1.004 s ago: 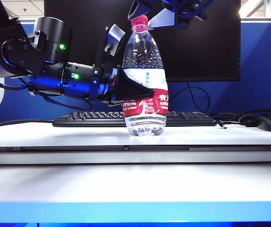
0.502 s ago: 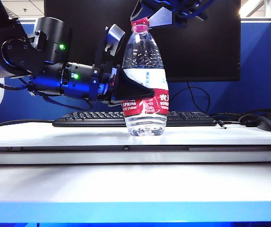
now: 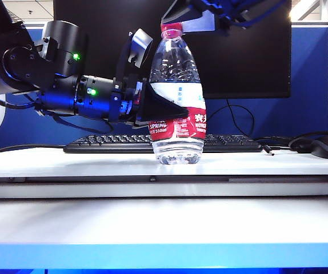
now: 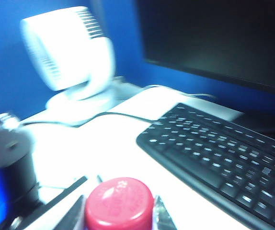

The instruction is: Unscrew the cap from the plastic bottle on the table.

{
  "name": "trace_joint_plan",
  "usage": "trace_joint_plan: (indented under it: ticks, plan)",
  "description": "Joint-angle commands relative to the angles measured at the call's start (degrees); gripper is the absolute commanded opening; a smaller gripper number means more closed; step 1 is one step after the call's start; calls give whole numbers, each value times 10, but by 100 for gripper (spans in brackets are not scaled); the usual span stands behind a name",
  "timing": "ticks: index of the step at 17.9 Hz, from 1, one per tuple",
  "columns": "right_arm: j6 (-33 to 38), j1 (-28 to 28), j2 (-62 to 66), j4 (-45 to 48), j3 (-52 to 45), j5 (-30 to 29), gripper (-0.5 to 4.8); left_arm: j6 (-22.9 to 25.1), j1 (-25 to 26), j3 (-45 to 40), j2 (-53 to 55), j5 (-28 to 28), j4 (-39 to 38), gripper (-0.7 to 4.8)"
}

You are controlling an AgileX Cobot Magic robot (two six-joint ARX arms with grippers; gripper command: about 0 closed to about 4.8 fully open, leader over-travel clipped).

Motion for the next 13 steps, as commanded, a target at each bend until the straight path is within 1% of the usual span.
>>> trace_joint_plan:
  ticks: [1, 6, 9, 11, 12, 13]
  plan:
    - [-38, -43, -2, -3, 1, -63, 8, 0, 1, -2, 1, 4, -4, -3]
    - [-83, -97, -2, 3, 1, -135, 2, 0, 1, -2, 1, 4, -4, -3]
    - [-83, -111, 1, 43, 1, -168, 0, 0, 1, -2, 1, 4, -3, -3]
    - [-70, -111, 1, 49, 1, -179, 0, 0, 1, -2, 1, 4, -3, -3]
    - [-41, -111, 1, 46, 0, -178, 24, 0, 1, -2, 1, 3, -3, -3]
    - [-29, -109, 1, 41, 0, -176, 141, 0, 1, -2, 1, 2, -3, -3]
